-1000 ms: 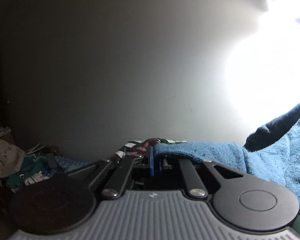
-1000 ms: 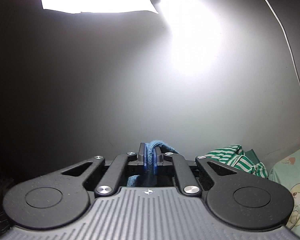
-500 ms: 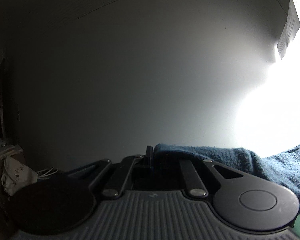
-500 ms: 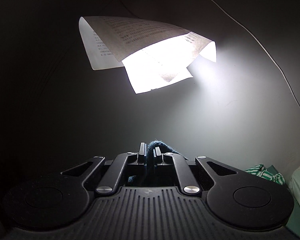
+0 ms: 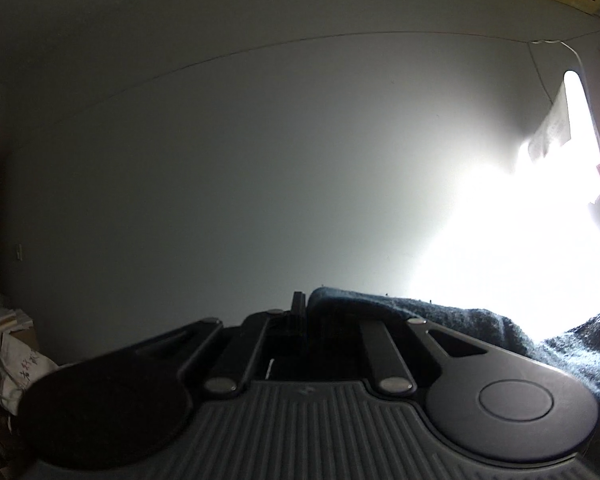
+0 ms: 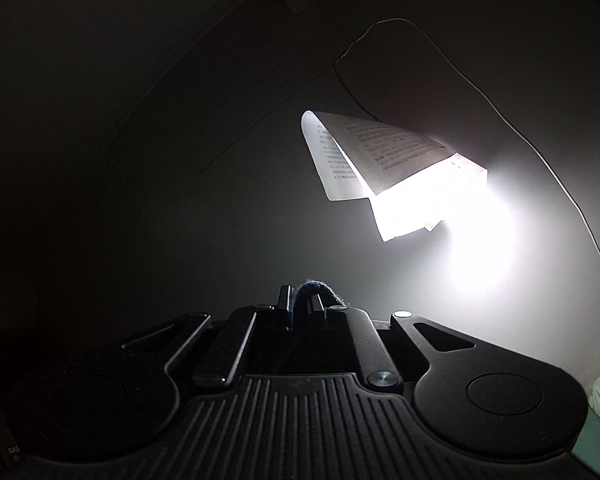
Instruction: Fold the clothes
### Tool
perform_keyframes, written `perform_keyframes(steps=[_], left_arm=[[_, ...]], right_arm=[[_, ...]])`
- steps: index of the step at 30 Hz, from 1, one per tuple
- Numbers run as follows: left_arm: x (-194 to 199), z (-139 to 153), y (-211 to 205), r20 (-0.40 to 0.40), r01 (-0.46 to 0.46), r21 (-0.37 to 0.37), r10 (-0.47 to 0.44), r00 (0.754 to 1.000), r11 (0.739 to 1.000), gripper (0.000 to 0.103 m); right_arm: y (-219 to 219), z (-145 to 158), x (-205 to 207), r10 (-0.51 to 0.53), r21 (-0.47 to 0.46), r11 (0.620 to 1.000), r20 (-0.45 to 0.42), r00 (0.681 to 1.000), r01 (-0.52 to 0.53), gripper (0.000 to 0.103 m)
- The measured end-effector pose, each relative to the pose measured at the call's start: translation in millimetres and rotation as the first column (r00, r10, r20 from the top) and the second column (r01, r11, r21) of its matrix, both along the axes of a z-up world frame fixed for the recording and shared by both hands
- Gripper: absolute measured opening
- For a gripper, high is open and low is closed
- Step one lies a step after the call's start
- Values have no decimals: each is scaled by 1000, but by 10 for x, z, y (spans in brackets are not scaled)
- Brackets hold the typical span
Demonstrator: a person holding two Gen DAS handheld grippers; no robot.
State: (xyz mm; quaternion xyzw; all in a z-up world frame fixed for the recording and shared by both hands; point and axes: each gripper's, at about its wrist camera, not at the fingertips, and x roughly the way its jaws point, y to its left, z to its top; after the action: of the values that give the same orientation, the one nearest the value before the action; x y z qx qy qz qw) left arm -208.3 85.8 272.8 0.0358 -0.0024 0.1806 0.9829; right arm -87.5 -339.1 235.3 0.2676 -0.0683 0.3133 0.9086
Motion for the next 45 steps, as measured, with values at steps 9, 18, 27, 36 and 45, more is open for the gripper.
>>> perform_keyframes(steps=[9,18,27,36,45], left_arm=[[13,-465,-5,-208,24,-32,-30,978,999,12],[532,-1099,-34,-395,-22,-57,-2,918,998,14],[727,-1677,234,-439,-89,-58,55,897,994,18],[1086,-2211,234,-562,-96,-28,63,824,995,26],[1116,-2403,205,-586,-57,-3,44,809,998,35]], right_arm=[[203,-421,-266,-49,-113,993,-136,990,33,7],[385,-1125,432,-120,-149,987,-392,912,65,6],[576,-1466,807,-154,-219,974,-472,868,54,5],[857,-2099,986,-252,-447,894,-573,780,-39,13],[987,-2546,541,-318,-677,689,-602,732,-257,49]])
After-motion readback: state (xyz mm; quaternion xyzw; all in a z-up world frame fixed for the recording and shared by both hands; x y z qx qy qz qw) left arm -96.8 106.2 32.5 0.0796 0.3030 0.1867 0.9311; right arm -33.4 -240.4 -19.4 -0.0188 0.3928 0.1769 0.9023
